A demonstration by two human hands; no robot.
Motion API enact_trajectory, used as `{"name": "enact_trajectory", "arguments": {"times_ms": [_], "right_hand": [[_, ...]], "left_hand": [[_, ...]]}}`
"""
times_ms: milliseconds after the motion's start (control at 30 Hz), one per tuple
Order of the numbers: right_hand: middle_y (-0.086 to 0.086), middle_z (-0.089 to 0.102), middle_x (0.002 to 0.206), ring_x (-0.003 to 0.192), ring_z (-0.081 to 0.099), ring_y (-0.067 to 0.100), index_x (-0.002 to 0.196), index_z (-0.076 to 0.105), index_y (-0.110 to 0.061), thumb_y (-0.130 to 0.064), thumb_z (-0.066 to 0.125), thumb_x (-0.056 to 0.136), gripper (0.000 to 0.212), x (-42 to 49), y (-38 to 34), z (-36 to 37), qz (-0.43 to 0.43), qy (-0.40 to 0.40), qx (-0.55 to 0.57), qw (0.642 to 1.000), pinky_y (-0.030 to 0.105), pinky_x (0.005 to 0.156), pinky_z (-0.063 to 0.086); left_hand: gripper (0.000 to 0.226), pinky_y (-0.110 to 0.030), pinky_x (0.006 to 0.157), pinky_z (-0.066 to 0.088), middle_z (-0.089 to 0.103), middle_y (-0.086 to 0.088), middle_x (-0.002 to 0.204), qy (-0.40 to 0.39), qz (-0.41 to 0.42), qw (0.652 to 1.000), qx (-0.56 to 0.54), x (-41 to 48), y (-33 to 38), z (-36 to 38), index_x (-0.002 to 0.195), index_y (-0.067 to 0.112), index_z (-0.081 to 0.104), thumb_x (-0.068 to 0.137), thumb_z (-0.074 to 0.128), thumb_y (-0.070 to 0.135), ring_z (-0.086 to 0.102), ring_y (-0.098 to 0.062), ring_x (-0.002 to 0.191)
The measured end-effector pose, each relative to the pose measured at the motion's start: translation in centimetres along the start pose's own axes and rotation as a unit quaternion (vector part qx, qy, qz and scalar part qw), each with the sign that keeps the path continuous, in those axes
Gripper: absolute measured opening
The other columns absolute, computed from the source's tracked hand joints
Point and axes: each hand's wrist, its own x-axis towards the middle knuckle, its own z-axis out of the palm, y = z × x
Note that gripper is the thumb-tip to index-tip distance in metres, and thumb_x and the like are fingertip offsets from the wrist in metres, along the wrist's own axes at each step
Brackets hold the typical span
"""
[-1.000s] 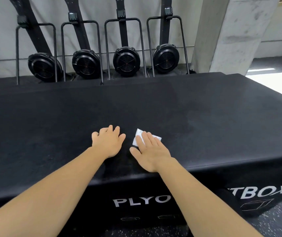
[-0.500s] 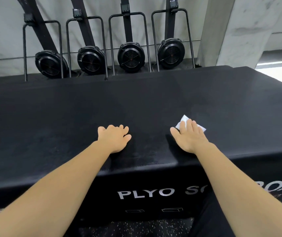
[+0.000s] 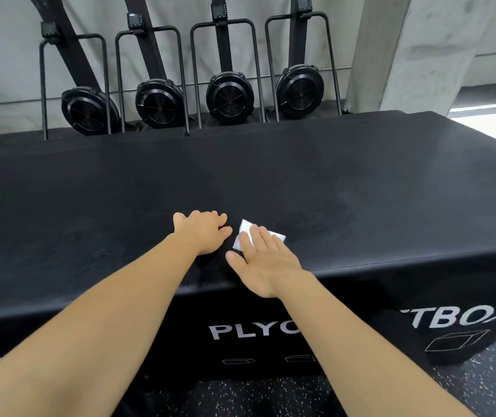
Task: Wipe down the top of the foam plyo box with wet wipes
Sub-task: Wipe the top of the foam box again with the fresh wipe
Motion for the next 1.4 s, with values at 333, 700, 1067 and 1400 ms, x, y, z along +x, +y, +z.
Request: {"name": "enact_trajectory", "arguments": {"times_ms": [333,700,1067,1400], "right_hand": [[-0.004,0.03,0.129,0.129,0.027,0.021,0.124,0.035,-0.023,-0.048,0.02,0.099,0.038,-1.1,9.7,-3.0,0.085,0.068,0.018,0.994,0.038,0.11,0.025],[0.012,0.019,0.154,0.144,0.012,0.028,0.148,0.025,-0.009,-0.054,0.017,0.1,0.067,-0.8,8.8,-2.7,0.158,0.068,0.011,0.985,0.043,0.12,0.014],[0.01,-0.025,0.162,0.148,-0.028,0.023,0.157,-0.014,-0.012,-0.062,0.008,0.1,0.079,-1.8,-1.5,1.3,0.047,0.006,-0.004,0.999,0.04,0.122,-0.013],[0.004,0.031,0.14,0.133,0.026,0.021,0.125,0.037,-0.018,-0.048,0.022,0.1,0.041,-3.8,5.4,-0.4,0.029,0.088,0.012,0.996,0.038,0.114,0.023]], "left_hand": [[0.05,-0.041,0.097,0.025,0.04,0.009,0.148,-0.016,-0.001,1.0,0.012,0.2,0.0,0.2,0.15,0.036,0.027,0.102,0.018,0.049,0.039,-0.02,0.131],[0.05,-0.042,0.099,0.025,0.041,0.009,0.147,-0.016,0.006,1.0,0.018,0.5,-0.1,0.3,0.148,0.035,0.03,0.102,0.019,0.049,0.037,-0.021,0.133],[0.044,-0.037,0.082,0.023,0.051,0.01,0.136,-0.005,0.002,1.0,0.007,0.4,0.3,0.2,0.137,0.031,0.044,0.101,0.023,0.044,0.048,-0.019,0.118],[0.046,-0.043,0.103,0.019,0.05,0.01,0.135,-0.008,-0.008,1.0,-0.019,0.2,0.5,0.3,0.142,0.03,0.04,0.102,0.02,0.041,0.053,-0.018,0.114]]}}
